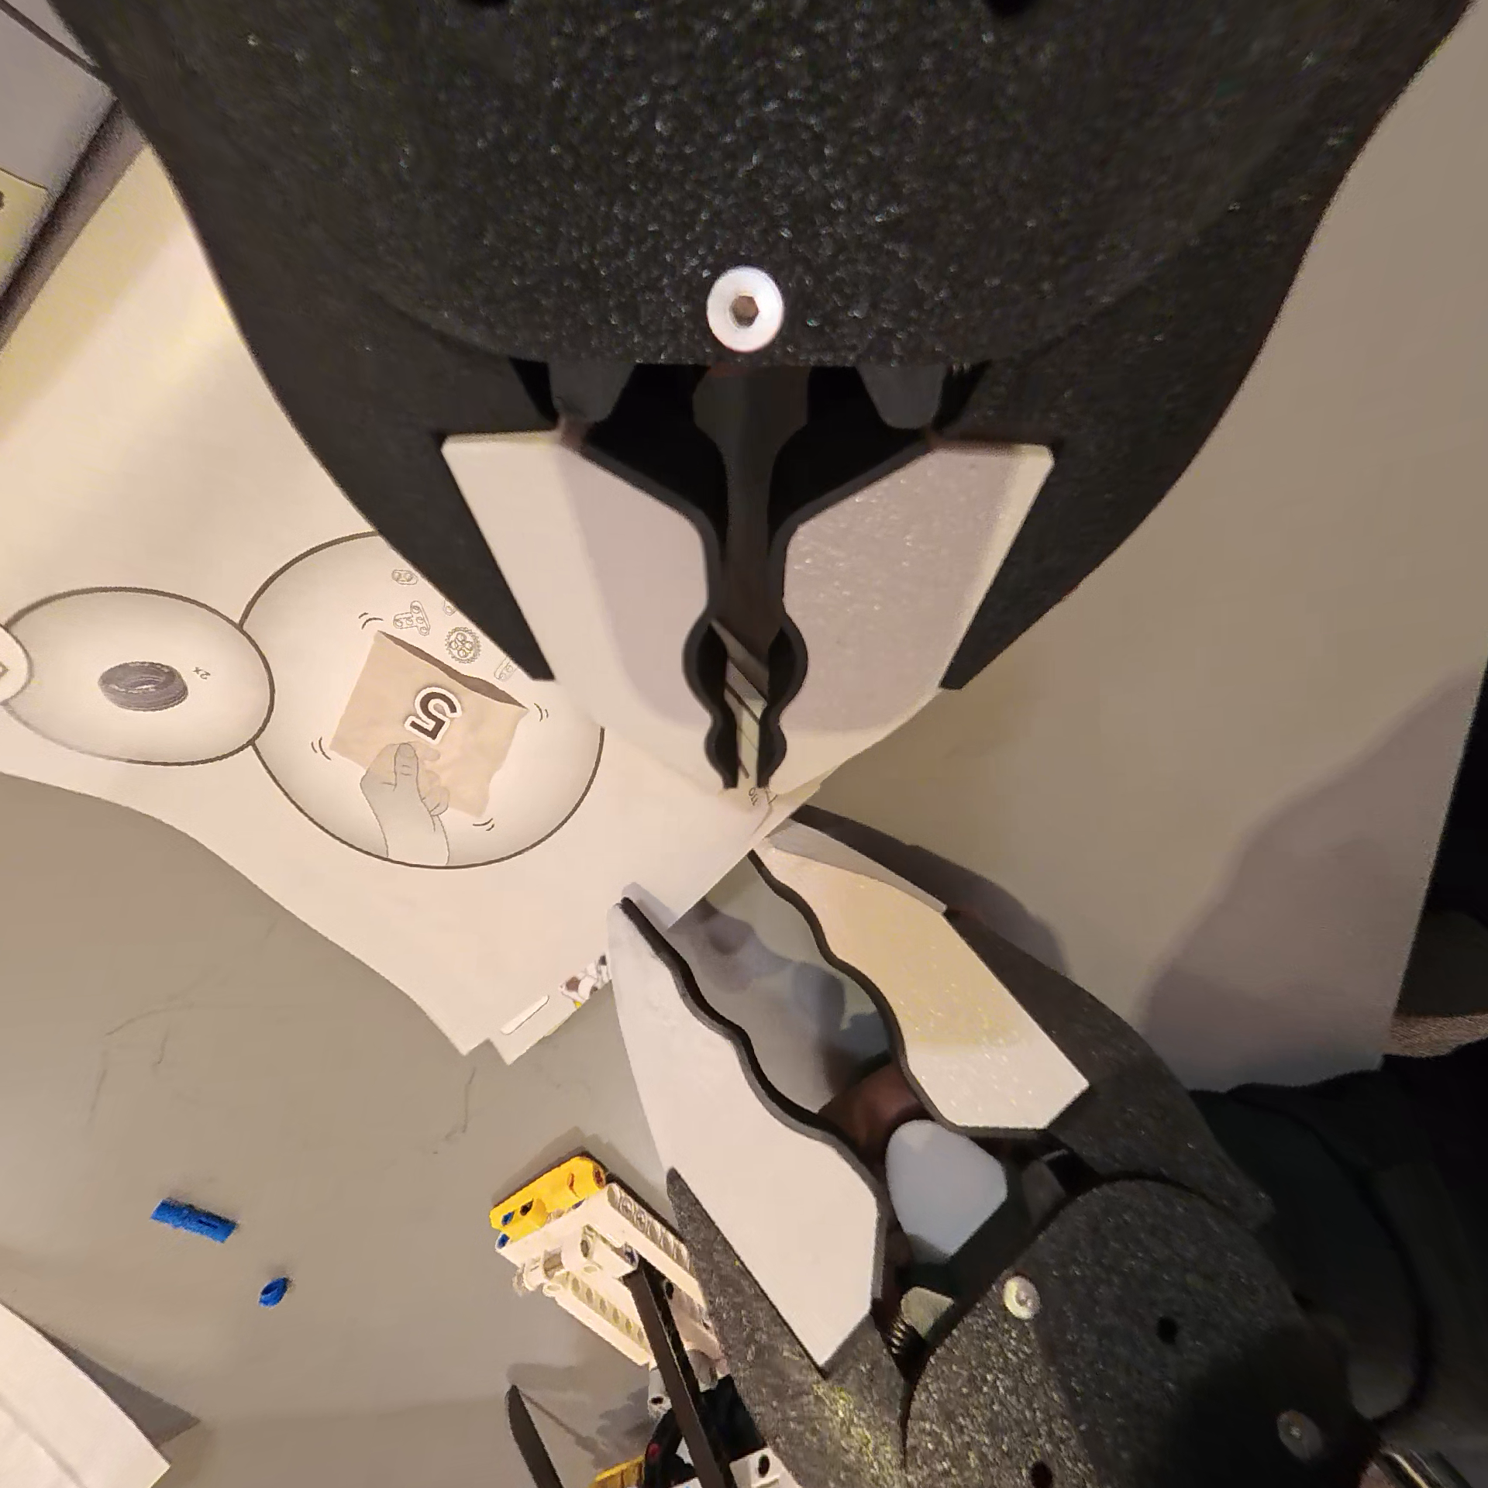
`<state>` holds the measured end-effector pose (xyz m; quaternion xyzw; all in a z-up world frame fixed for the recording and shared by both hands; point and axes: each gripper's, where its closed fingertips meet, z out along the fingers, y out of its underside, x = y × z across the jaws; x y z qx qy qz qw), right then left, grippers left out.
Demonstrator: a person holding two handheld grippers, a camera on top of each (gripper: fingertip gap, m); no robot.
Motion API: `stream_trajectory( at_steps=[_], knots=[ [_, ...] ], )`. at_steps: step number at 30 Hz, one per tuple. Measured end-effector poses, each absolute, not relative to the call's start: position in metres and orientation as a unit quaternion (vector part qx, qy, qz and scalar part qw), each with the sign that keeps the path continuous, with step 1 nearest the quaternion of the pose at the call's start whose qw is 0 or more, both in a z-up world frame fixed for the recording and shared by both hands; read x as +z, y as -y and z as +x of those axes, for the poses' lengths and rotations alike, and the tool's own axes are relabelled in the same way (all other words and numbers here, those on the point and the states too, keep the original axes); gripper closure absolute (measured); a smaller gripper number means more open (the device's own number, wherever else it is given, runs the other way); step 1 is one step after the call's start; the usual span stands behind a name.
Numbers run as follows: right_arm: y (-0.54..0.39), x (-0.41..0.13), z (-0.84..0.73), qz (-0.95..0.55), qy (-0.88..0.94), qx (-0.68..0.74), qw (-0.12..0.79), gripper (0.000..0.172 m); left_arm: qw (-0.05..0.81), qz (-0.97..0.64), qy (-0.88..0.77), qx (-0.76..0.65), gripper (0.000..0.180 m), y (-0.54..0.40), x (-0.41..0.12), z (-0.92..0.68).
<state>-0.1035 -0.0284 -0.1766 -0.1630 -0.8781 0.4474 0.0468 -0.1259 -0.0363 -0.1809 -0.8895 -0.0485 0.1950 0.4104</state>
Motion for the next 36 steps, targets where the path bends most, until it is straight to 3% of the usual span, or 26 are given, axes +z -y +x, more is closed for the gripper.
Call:
stream_trajectory(
  at_steps=[8, 36],
  knots=[
    [0.028, -0.181, -0.108, -0.169, 0.886, 0.425, 0.076, 0.16, 0.41, -0.89, 0.049, 0.195, 0.15, 0.036, -0.181, -0.126],
    [0.025, -0.187, -0.134, -0.188, 0.89, 0.376, 0.175, 0.158, 0.409, -0.891, 0.057, 0.191, 0.15, 0.036, -0.183, -0.128]
  ],
)
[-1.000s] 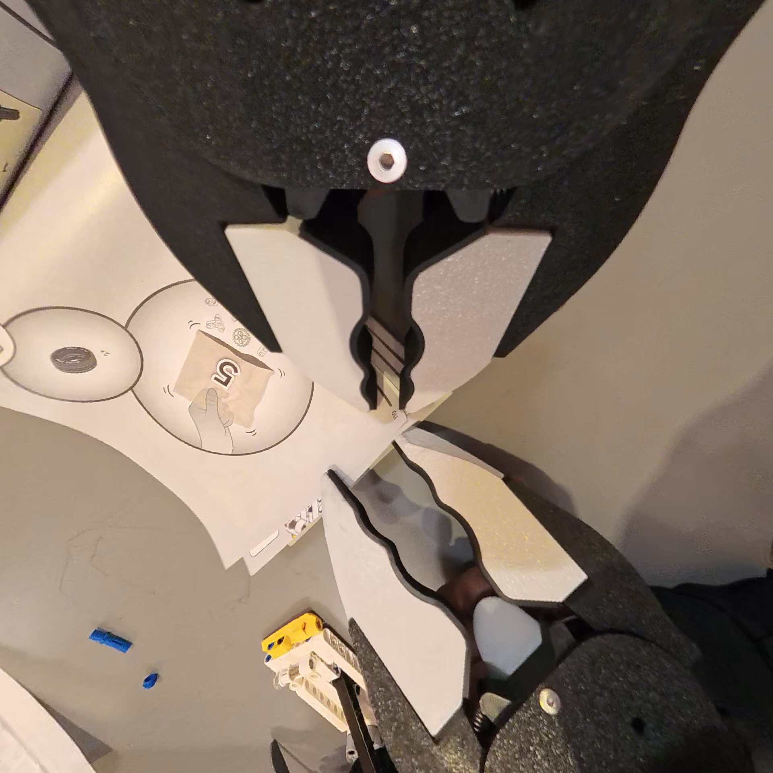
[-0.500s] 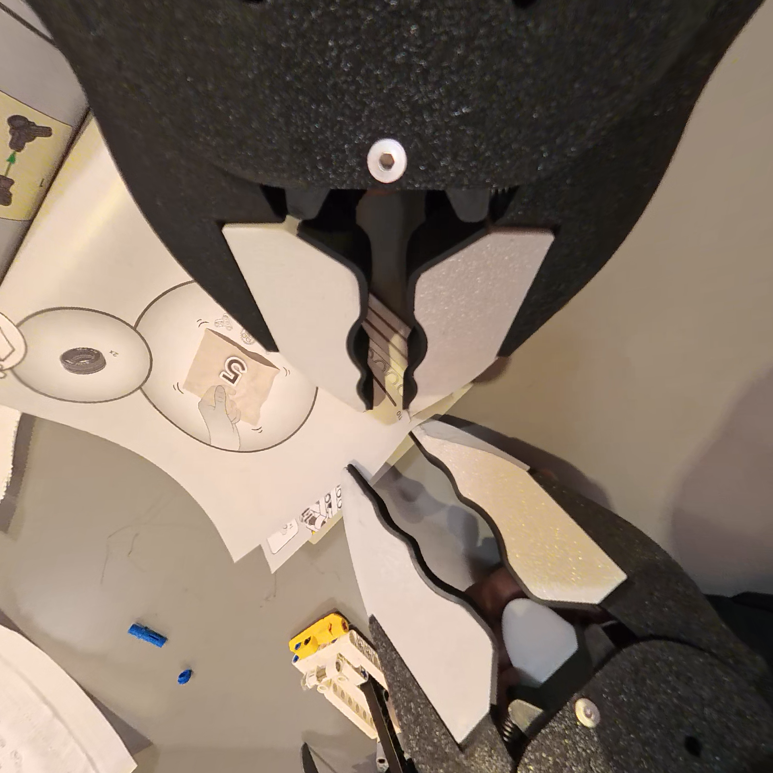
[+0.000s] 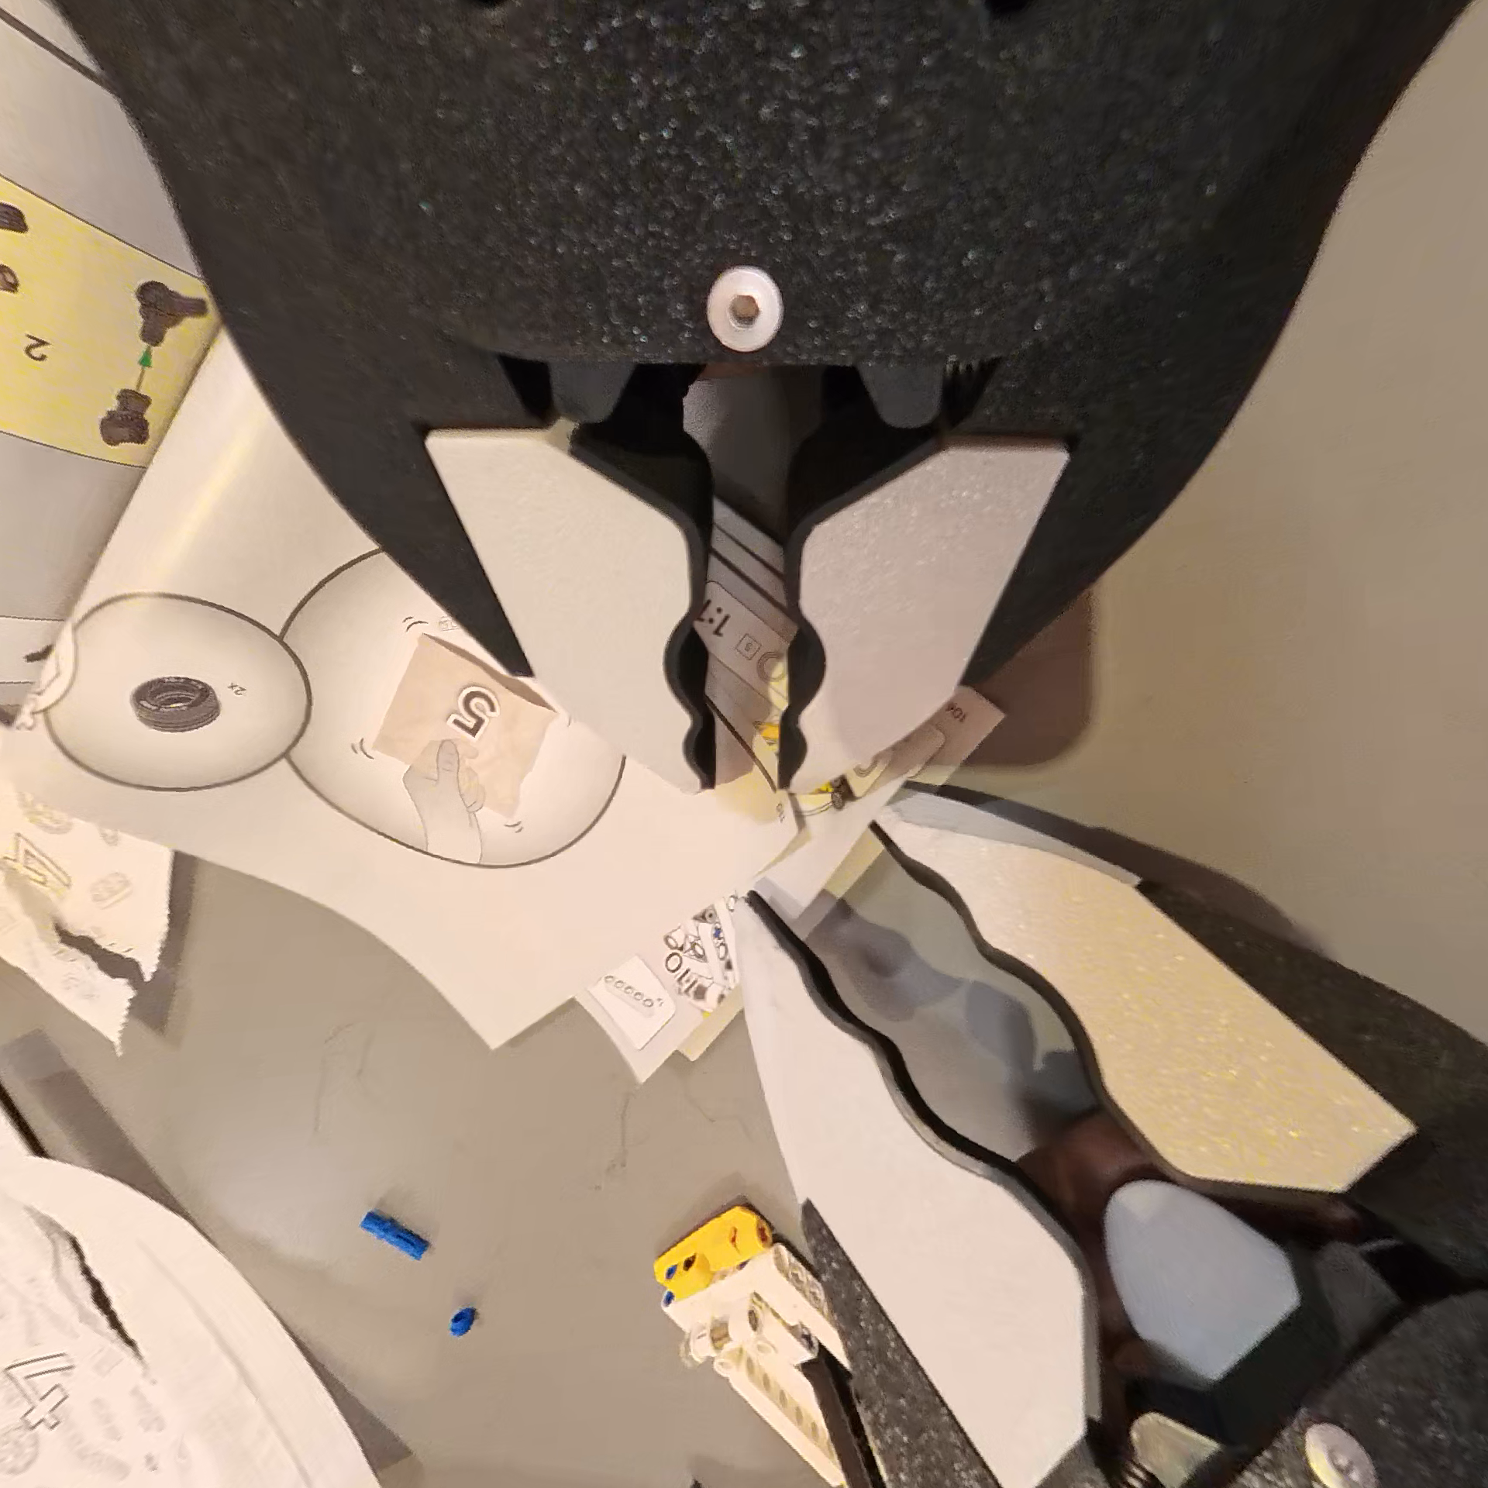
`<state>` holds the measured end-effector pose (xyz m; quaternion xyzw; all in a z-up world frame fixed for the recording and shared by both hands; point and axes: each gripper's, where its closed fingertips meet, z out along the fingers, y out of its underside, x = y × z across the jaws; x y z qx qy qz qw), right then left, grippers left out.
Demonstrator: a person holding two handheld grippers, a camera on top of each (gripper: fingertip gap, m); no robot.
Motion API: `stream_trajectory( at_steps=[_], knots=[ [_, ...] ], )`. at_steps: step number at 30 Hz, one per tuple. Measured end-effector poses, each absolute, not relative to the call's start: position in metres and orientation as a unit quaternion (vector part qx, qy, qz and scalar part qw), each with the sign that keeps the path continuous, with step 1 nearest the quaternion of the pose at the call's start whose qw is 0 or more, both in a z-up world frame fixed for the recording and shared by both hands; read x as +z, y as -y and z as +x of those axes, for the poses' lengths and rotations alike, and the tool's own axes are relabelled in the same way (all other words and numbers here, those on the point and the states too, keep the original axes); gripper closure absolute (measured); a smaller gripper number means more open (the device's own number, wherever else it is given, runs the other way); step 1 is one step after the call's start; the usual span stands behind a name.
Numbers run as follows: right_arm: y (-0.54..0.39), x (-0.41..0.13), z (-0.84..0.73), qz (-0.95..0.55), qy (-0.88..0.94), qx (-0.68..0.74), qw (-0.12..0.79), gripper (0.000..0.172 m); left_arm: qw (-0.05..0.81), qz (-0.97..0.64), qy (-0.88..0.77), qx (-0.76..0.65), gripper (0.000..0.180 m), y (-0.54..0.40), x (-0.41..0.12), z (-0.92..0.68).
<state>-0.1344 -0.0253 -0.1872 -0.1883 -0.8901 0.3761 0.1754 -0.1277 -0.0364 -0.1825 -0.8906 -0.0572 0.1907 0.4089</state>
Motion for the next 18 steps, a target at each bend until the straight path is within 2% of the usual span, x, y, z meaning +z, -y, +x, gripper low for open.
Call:
stream_trajectory(
  at_steps=[8, 18],
  knots=[
    [0.0236, -0.1833, -0.1397, -0.195, 0.882, 0.386, 0.188, 0.172, 0.407, -0.891, 0.054, 0.193, 0.157, 0.0361, -0.1831, -0.1277],
    [0.0215, -0.1822, -0.1429, -0.217, 0.875, 0.396, 0.173, 0.172, 0.408, -0.895, 0.052, 0.172, 0.152, 0.0372, -0.1842, -0.1246]
  ],
)
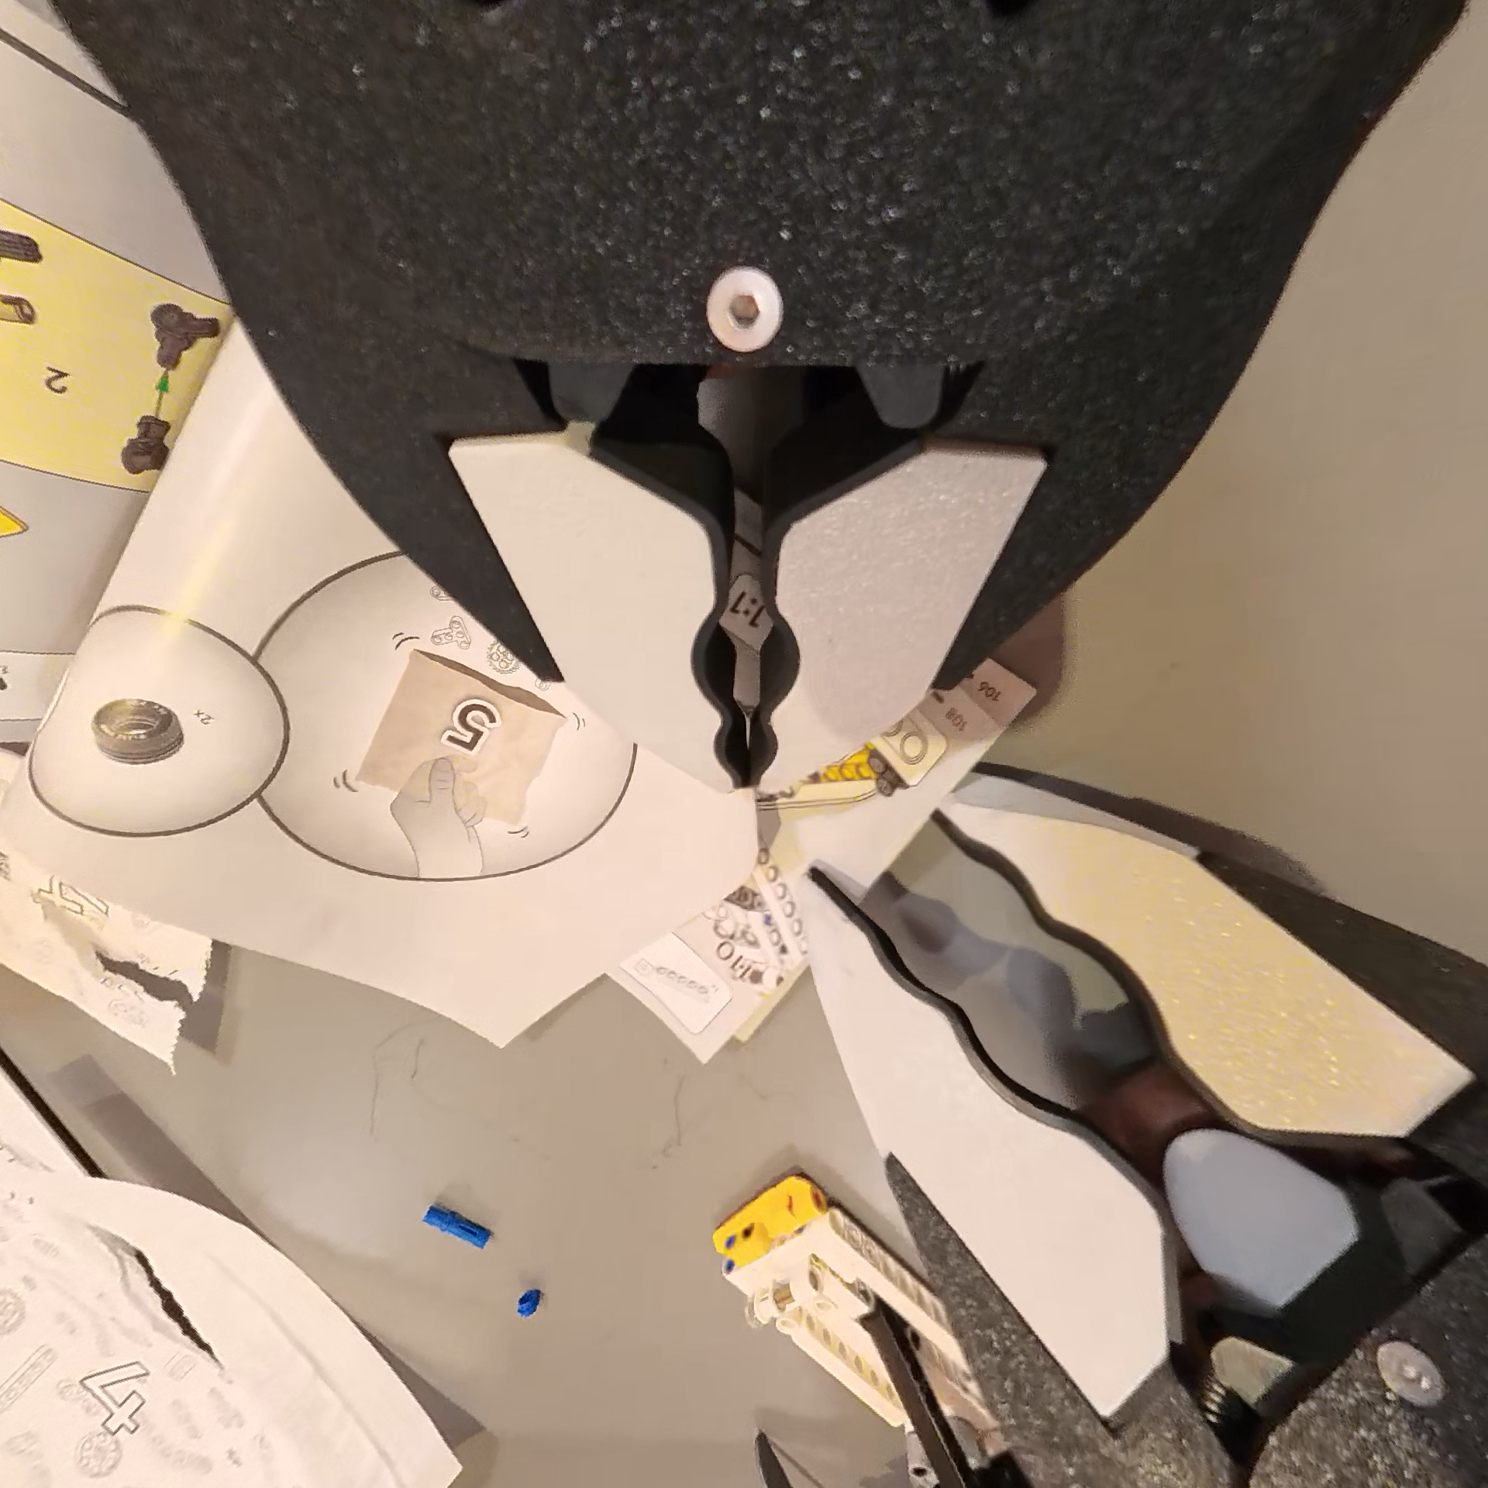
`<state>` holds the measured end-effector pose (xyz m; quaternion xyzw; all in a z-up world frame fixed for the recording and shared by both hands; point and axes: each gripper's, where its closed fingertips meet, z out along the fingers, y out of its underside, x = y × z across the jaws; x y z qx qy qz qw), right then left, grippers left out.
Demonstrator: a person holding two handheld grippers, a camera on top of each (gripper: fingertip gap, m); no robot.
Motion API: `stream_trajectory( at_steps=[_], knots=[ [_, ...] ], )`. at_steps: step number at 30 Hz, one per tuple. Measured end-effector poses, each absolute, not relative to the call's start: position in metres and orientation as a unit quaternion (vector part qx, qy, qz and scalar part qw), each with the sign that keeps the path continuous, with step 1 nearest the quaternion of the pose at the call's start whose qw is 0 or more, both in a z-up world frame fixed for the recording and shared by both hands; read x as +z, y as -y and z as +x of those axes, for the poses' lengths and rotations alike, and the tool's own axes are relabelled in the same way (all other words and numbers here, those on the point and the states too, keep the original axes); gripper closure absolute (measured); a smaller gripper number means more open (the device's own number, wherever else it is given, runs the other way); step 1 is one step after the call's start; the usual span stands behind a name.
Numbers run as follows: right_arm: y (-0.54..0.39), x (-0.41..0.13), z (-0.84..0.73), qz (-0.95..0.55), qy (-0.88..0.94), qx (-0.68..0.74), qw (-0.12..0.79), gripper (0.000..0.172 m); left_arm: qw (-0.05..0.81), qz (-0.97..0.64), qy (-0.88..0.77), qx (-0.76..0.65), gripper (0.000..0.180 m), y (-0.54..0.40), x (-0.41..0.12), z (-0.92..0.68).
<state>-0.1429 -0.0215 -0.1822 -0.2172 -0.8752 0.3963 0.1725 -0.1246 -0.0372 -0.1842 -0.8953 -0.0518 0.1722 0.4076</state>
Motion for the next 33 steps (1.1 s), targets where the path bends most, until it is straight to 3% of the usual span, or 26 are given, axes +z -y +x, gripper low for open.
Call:
stream_trajectory(
  at_steps=[9, 17, 21, 23, 27, 29, 33],
  knots=[
    [0.019, -0.177, -0.145, -0.238, 0.862, 0.422, 0.152, 0.172, 0.483, -0.862, 0.099, 0.12, 0.149, 0.045, -0.148, -0.137],
    [0.019, -0.172, -0.142, -0.233, 0.854, 0.442, 0.146, 0.172, 0.388, -0.907, 0.019, 0.166, 0.145, 0.037, -0.168, -0.154],
    [0.02, -0.168, -0.14, -0.226, 0.85, 0.455, 0.142, 0.172, 0.371, -0.903, -0.039, 0.212, 0.133, 0.032, -0.168, -0.155],
    [0.02, -0.167, -0.138, -0.222, 0.85, 0.457, 0.141, 0.172, 0.371, -0.897, -0.073, 0.229, 0.138, 0.028, -0.166, -0.153],
    [0.021, -0.166, -0.135, -0.208, 0.851, 0.46, 0.146, 0.172, 0.357, -0.891, -0.103, 0.259, 0.173, 0.026, -0.168, -0.154],
    [0.019, -0.164, -0.133, -0.196, 0.851, 0.461, 0.16, 0.171, 0.361, -0.888, -0.106, 0.264, 0.178, 0.026, -0.167, -0.153],
    [0.014, -0.158, -0.13, -0.157, 0.851, 0.449, 0.223, 0.146, 0.38, -0.872, -0.107, 0.29, 0.18, 0.024, -0.154, -0.152]
  ],
)
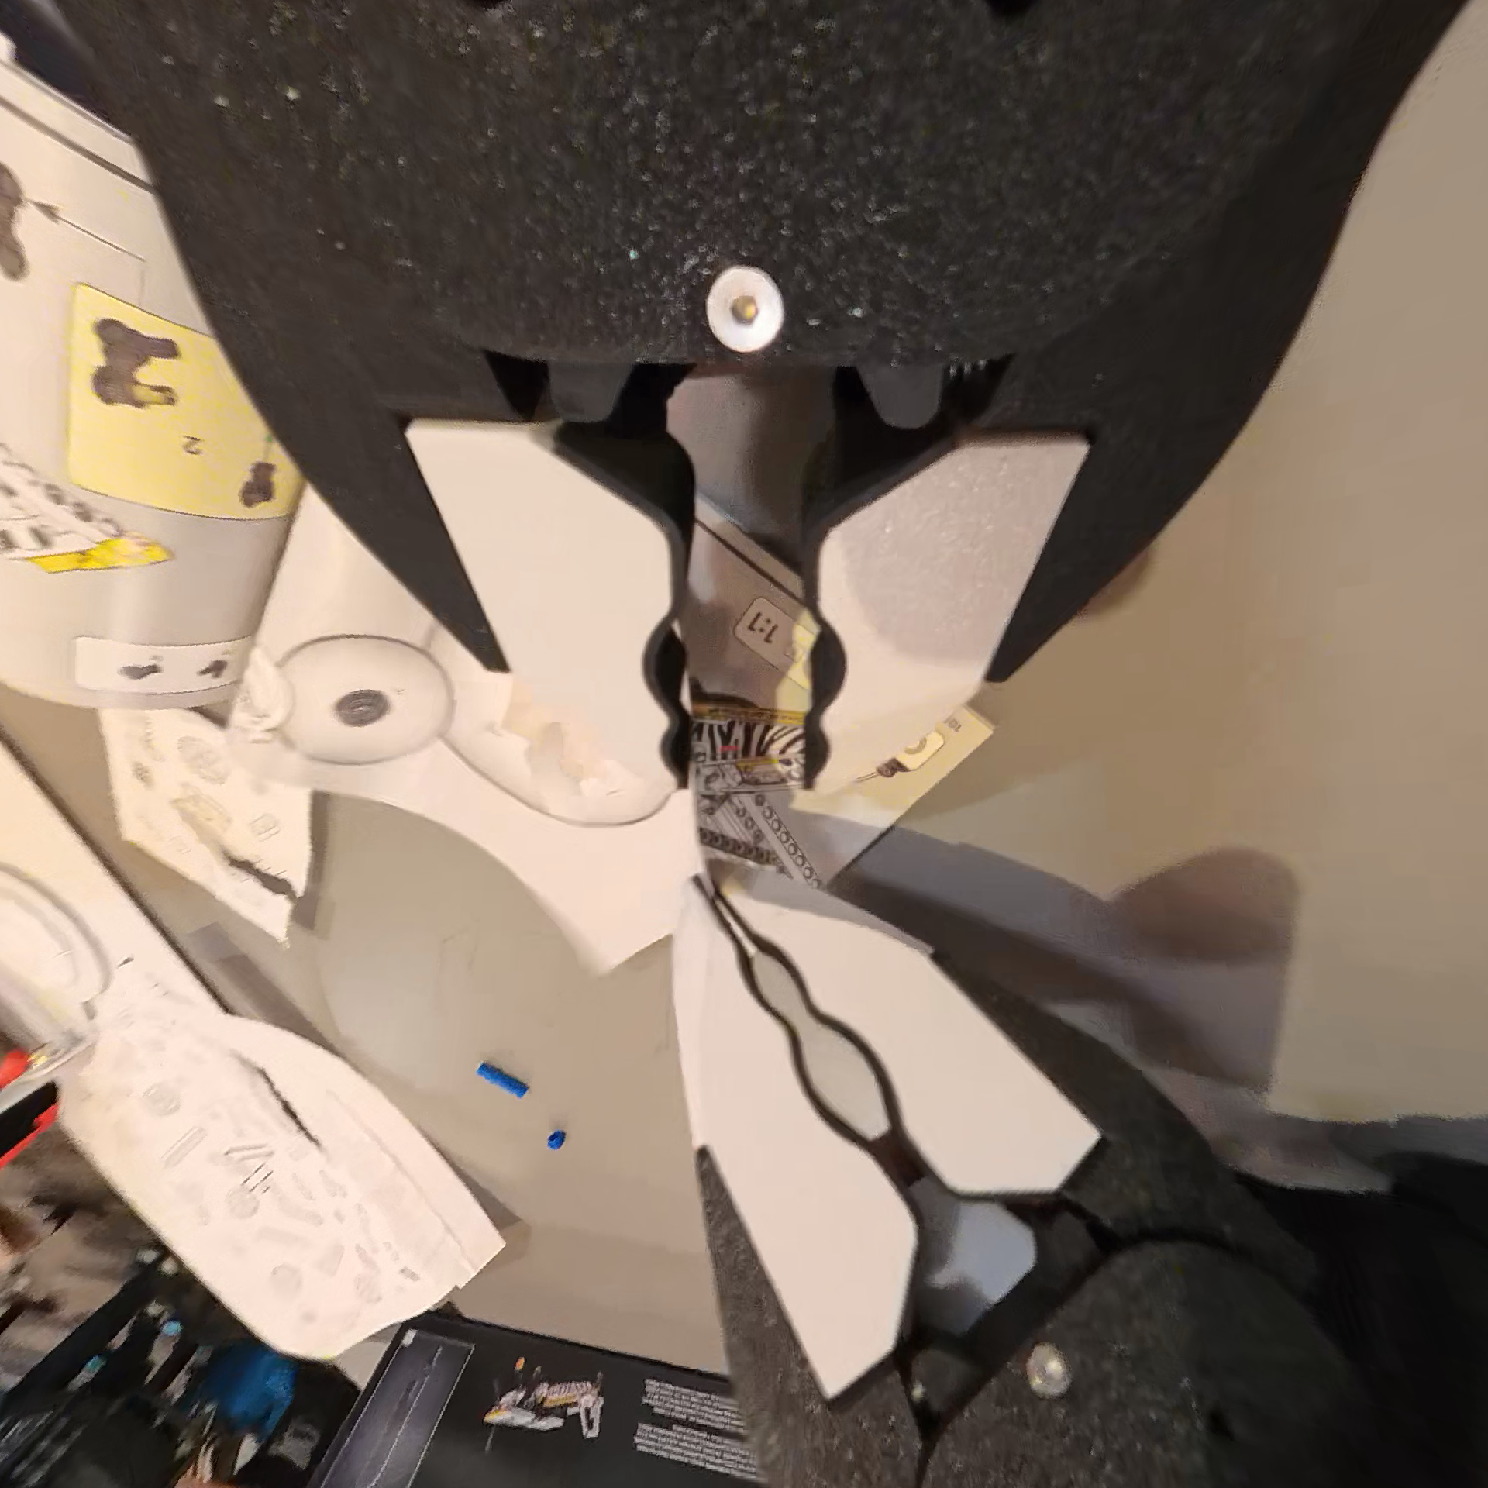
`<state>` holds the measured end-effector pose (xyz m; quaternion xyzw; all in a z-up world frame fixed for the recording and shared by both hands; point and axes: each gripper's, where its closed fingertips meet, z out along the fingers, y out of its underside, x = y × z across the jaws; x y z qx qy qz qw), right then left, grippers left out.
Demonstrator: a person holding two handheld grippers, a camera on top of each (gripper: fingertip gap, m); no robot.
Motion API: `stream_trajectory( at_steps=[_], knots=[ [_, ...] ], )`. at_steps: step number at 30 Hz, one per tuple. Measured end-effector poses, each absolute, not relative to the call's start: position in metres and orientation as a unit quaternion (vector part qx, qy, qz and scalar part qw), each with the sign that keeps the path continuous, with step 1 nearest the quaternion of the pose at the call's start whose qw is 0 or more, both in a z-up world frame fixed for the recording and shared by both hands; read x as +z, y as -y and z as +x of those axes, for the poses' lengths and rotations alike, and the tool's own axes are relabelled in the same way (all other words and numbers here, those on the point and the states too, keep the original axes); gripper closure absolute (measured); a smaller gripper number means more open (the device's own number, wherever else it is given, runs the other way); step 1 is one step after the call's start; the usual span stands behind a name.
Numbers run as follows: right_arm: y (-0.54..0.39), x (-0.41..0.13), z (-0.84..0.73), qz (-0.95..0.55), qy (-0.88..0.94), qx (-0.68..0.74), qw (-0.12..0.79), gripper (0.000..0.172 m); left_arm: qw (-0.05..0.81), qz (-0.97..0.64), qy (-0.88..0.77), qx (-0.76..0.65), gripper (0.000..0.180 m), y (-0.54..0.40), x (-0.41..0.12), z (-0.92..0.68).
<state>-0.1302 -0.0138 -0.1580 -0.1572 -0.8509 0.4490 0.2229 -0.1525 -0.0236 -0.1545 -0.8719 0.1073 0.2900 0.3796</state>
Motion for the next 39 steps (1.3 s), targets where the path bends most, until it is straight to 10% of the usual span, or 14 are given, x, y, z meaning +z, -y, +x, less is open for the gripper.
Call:
stream_trajectory(
  at_steps=[5, 11, 21, 28, 39],
  knots=[
    [0.015, -0.153, -0.133, -0.142, 0.845, 0.423, 0.295, 0.135, 0.406, -0.857, -0.094, 0.303, 0.18, 0.024, -0.138, -0.153],
    [0.007, -0.14, -0.149, -0.176, 0.823, 0.398, 0.364, 0.172, 0.441, -0.833, -0.102, 0.317, 0.17, 0.02, -0.121, -0.145],
    [-0.151, -0.07, -0.221, -0.456, 0.642, 0.326, 0.523, 0.172, 0.536, -0.783, -0.003, 0.314, 0.139, 0.022, -0.097, -0.144],
    [-0.221, -0.073, -0.215, -0.611, 0.531, 0.322, 0.491, 0.127, 0.448, -0.844, 0.025, 0.294, 0.139, 0.018, -0.142, -0.148],
    [-0.111, -0.14, -0.221, -0.476, 0.766, 0.326, 0.285, 0.148, 0.416, -0.88, 0.045, 0.222, 0.139, 0.02, -0.167, -0.138]
  ],
)
